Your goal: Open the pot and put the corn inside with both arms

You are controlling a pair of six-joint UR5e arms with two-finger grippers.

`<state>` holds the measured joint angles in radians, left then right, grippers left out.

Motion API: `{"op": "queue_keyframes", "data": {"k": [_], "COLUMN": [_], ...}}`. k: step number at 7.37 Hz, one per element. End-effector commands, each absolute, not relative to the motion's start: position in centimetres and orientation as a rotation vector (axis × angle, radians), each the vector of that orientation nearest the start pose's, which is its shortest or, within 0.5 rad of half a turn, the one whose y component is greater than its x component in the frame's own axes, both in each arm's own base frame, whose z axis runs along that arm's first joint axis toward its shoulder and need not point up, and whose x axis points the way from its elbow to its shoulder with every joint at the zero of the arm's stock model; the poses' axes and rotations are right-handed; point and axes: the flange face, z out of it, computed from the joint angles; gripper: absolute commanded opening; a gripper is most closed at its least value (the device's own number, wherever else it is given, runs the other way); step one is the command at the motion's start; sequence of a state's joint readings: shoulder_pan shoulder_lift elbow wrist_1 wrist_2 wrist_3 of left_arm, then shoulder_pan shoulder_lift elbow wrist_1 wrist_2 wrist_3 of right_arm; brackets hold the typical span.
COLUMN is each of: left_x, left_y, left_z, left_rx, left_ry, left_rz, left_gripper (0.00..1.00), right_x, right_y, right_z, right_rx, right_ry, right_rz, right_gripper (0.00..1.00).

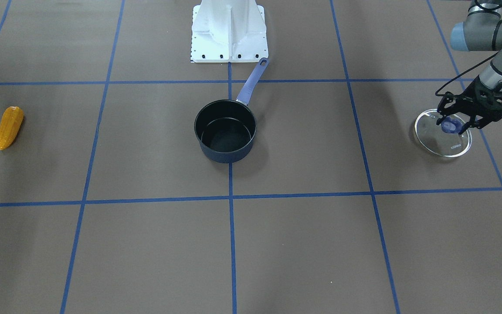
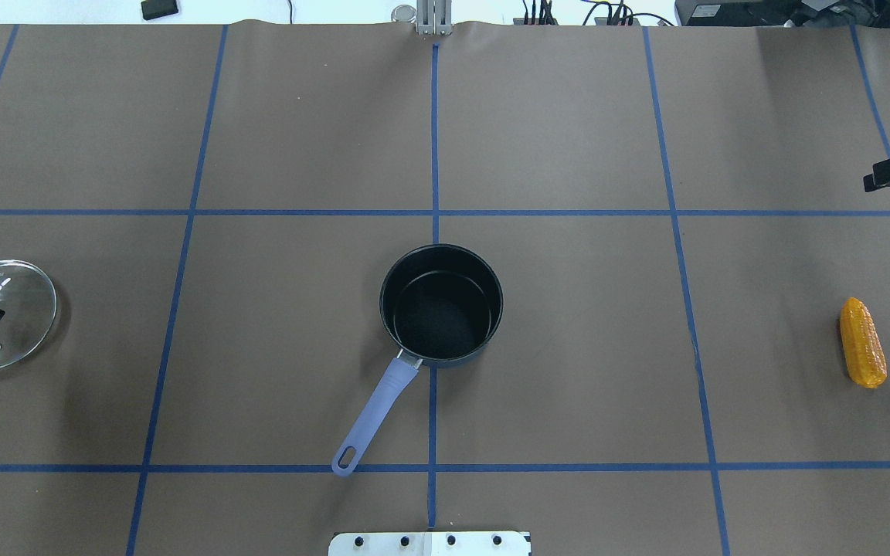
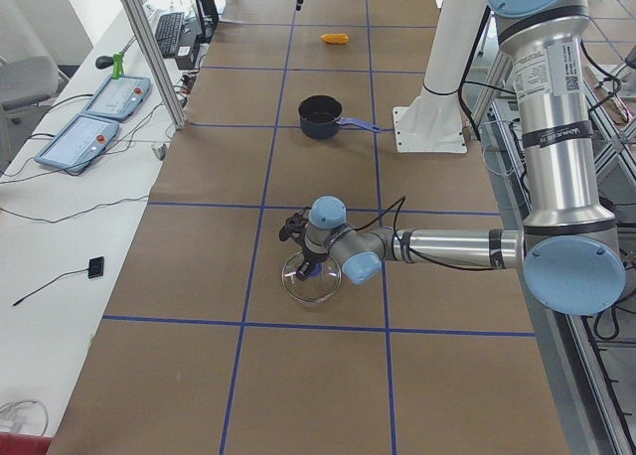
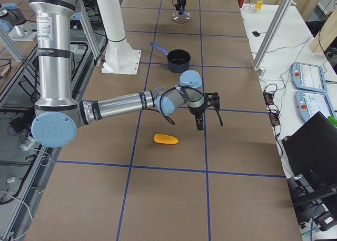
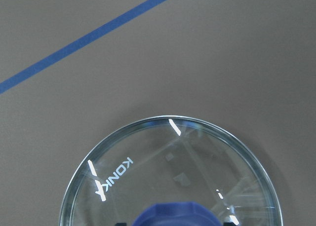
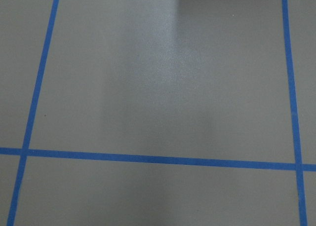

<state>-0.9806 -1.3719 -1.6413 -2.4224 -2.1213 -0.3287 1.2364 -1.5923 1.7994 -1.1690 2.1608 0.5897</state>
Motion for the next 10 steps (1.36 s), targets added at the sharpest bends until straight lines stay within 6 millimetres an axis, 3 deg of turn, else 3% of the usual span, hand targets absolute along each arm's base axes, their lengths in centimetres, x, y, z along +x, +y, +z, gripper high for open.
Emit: {"op": "queue_keyframes", "data": {"k": [1, 3, 4, 6, 7, 8, 9, 10], "left_x": [17.9, 17.9, 14.2, 4.2, -1.5, -5.0, -5.5, -8.0], "left_y": [-41.3, -41.6, -43.2, -46.3, -48.2, -47.6, -47.0, -46.0], "left_z": [62.3, 61.4, 61.0, 62.1, 61.4, 62.4, 63.9, 64.4], "left_rx": [0.413, 0.360, 0.348, 0.354, 0.351, 0.287, 0.208, 0.187], "left_ry": [0.795, 0.858, 0.845, 0.726, 0.722, 0.733, 0.741, 0.750], "left_rz": [0.452, 0.459, 0.380, 0.362, 0.368, 0.329, 0.282, 0.222], "left_gripper": [0.99, 0.99, 0.99, 0.99, 0.99, 0.99, 0.99, 0.99], "right_x": [-9.2, -9.3, -9.3, -9.3, -9.3, -9.2, -9.1, -9.1], "right_y": [-50.1, -50.1, -50.1, -50.1, -50.0, -49.9, -49.6, -49.0], "right_z": [51.8, 51.8, 51.8, 51.8, 51.9, 52.1, 52.4, 53.1], "right_rx": [0.273, 0.271, 0.271, 0.268, 0.266, 0.263, 0.257, 0.244], "right_ry": [-0.774, -0.775, -0.776, -0.776, -0.777, -0.777, -0.776, -0.771], "right_rz": [0.061, 0.059, 0.060, 0.060, 0.060, 0.061, 0.061, 0.062], "right_gripper": [1.00, 1.00, 1.00, 1.00, 1.00, 1.00, 1.00, 1.00]}}
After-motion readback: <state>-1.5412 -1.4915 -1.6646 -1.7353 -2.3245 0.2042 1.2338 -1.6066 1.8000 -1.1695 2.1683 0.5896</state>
